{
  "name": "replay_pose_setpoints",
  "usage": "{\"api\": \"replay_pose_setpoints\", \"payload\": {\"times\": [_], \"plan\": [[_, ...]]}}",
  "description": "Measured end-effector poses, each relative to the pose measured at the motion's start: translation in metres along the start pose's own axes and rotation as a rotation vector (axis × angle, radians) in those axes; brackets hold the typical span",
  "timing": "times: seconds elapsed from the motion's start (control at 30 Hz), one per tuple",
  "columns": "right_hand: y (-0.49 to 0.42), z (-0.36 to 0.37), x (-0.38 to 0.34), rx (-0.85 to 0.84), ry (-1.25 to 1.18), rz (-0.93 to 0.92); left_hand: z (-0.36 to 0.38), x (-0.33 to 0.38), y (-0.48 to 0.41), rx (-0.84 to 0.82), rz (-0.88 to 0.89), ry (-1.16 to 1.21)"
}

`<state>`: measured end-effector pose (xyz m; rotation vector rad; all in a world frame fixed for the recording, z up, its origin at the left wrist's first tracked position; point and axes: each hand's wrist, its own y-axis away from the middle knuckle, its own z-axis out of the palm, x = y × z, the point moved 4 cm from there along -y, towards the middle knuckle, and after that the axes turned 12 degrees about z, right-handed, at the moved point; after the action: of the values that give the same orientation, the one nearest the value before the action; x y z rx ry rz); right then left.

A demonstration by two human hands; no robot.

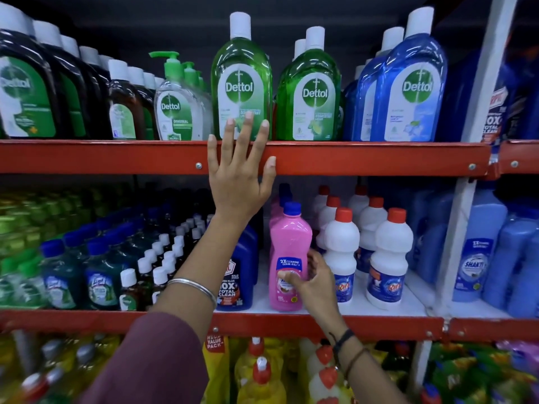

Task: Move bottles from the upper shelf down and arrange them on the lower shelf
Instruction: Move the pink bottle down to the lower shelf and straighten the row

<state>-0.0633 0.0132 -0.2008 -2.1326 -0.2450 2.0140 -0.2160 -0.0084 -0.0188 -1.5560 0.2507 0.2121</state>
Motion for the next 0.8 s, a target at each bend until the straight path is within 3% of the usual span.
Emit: {"api": "replay_pose_setpoints", "payload": {"times": [0.3, 0.63, 0.8], "plan": [[-0.016, 0.009, 0.025, -0.032, 0.049, 0.018, 0.001, -0.001, 0.0, 0.033, 0.01, -0.005], [-0.008, 0.008, 0.02, -0.106, 0.093, -0.06, -0.003, 0.003, 0.0, -0.038, -0.035, 0.05], [0.011, -0.021, 0.01, -0.07, 0.147, -0.078, -0.019, 0.028, 0.016, -0.06, -0.154, 0.328]]}}
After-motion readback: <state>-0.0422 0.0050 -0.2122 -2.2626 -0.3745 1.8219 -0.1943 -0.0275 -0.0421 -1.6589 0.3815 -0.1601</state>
